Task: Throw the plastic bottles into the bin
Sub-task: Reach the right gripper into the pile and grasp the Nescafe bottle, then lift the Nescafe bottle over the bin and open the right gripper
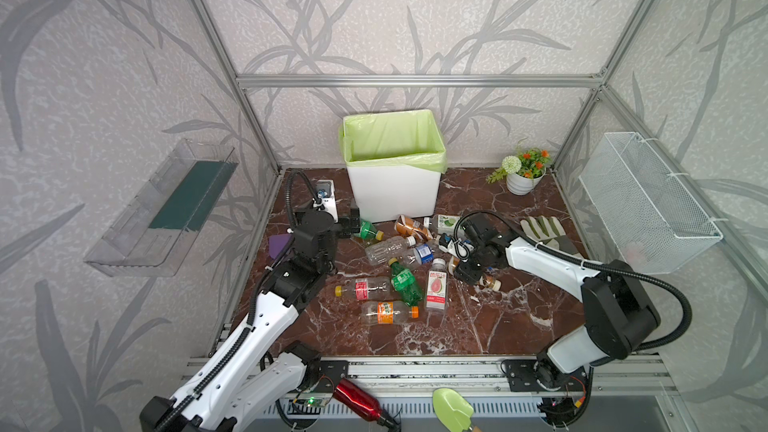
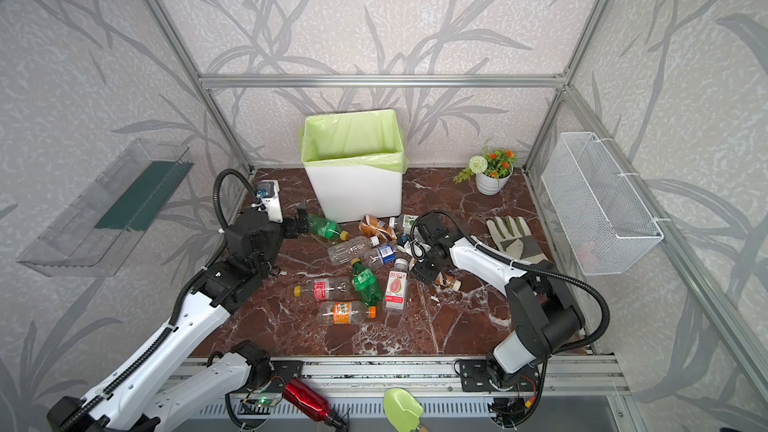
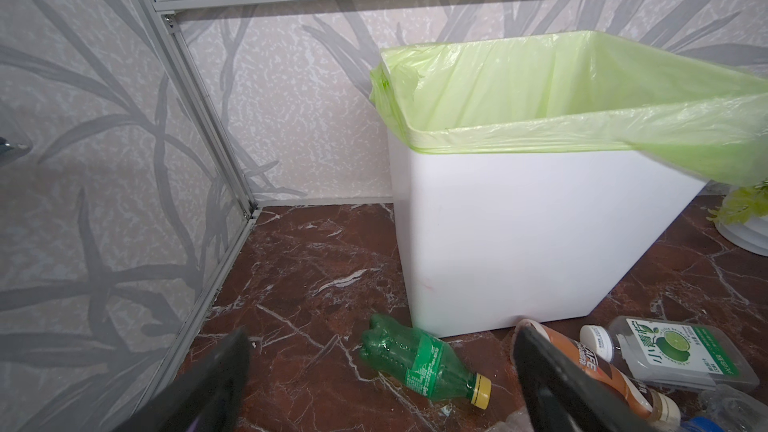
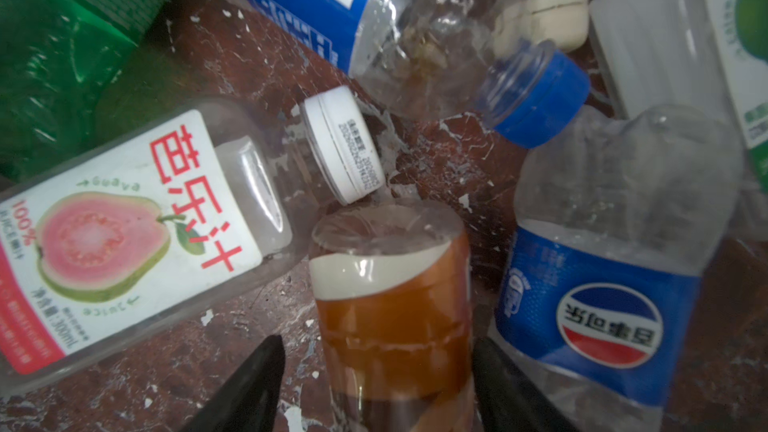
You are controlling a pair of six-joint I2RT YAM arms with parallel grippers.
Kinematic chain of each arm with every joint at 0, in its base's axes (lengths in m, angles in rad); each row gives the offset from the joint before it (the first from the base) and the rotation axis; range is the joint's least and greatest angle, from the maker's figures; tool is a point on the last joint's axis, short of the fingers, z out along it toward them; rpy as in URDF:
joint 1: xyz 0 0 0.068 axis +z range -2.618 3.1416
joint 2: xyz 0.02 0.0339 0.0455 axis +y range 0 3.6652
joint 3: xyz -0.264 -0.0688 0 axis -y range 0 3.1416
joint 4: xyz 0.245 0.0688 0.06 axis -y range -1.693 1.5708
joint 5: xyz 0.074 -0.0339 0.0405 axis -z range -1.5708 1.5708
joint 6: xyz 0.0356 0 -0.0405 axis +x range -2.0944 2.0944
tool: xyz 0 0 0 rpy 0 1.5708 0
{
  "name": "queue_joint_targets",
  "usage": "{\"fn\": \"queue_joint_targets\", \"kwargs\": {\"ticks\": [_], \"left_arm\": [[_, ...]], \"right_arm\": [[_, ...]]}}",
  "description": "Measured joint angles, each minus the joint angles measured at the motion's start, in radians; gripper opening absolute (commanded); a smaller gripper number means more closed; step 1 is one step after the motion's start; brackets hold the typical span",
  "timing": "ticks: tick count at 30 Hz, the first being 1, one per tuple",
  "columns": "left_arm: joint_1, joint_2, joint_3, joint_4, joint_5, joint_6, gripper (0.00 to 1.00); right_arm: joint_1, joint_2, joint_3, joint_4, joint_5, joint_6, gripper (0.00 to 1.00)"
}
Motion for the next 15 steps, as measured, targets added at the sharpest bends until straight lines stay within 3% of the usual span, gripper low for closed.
{"fn": "queue_joint_targets", "kwargs": {"ticks": [8,11,15], "left_arm": [[0.010,-0.032,-0.006,-0.001,-0.011,0.000,0.99],[0.011,-0.036,-0.013,-0.001,-0.011,0.000,0.99],[0.012,-0.038,-0.017,-0.002,-0.013,0.000,0.99]], "right_arm": [[0.020,0.055,0.013,-0.037,0.032,0.000,0.72],[0.028,0.072,0.014,-0.044,0.040,0.001,0.61],[0.035,0.073,0.014,-0.045,0.047,0.009,0.60]]}}
